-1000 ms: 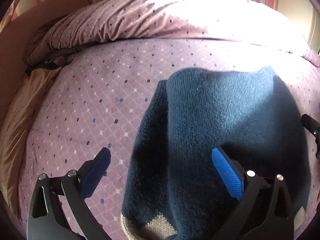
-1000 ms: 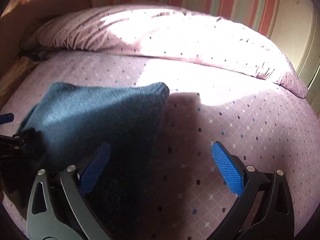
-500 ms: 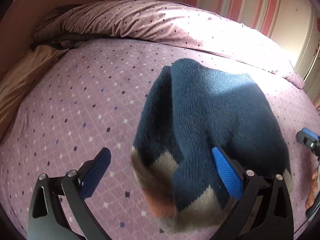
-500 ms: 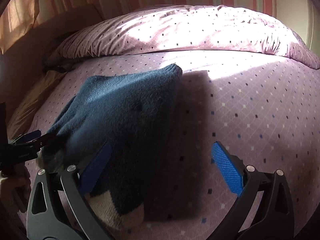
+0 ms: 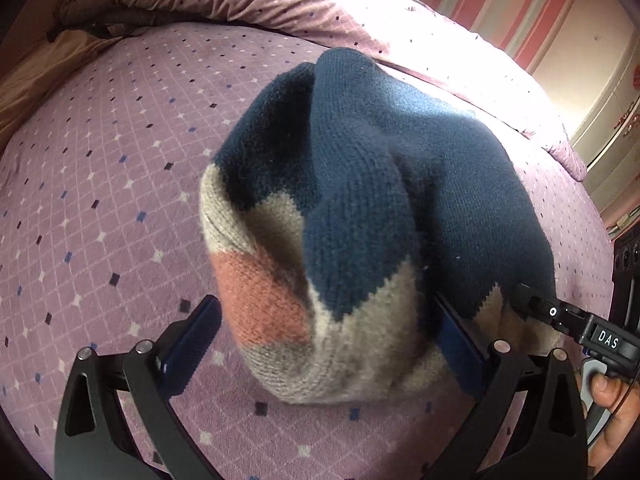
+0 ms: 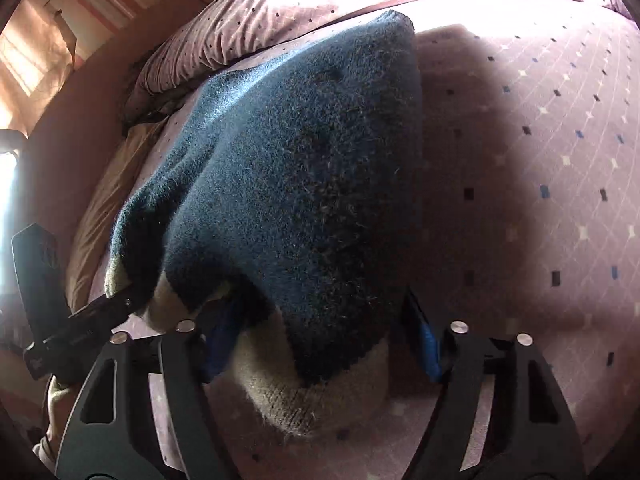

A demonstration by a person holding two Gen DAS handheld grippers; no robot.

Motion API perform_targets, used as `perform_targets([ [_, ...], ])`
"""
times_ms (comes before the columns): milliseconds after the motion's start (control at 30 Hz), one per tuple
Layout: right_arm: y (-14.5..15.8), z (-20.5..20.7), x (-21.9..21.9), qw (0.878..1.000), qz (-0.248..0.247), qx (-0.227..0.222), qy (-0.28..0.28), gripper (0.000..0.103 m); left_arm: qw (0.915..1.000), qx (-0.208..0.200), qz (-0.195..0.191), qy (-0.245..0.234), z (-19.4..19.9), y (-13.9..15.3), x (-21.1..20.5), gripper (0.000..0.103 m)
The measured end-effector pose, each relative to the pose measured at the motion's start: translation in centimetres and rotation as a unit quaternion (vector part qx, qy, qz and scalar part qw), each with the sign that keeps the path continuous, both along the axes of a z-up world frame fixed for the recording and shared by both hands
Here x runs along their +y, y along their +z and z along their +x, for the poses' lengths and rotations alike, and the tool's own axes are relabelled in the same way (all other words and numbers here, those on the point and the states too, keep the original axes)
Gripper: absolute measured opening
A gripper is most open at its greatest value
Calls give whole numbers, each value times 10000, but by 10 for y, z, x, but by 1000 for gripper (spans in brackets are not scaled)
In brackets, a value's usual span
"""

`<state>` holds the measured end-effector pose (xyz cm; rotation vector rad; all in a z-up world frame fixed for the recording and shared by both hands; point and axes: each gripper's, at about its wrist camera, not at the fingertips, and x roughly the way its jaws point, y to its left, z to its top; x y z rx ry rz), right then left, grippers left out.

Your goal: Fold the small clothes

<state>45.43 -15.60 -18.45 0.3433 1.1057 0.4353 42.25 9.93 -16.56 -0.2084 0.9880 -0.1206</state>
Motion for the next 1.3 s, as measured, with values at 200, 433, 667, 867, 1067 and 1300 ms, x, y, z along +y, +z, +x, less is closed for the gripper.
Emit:
perform_targets([
  [200, 13, -5, 5, 9992, -229, -301, 152, 49, 9986, -249, 463, 19, -4, 8, -23, 67],
  [433, 42, -24, 3, 9941, -446, -979, 124, 41, 9953, -547, 804, -32, -10, 29, -43, 50],
  [667, 78, -61, -53, 9881, -686, -1375, 17, 40, 9924, -857, 737, -491, -48, 52, -101, 47],
  [867, 95, -143, -156, 9804, -1115, -1578, -386, 40, 9878, -1005, 523, -1070, -117, 50, -216, 47],
  [1067, 79, -232, -246, 9786, -1352, -1390, -684, 40, 9864, -856, 412, -1341, -194, 31, -302, 47],
  [1300, 38, -288, -277, 9683, -1763, -1452, -1008, 95, 9921, -740, 583, -828, -227, 12, -307, 87],
])
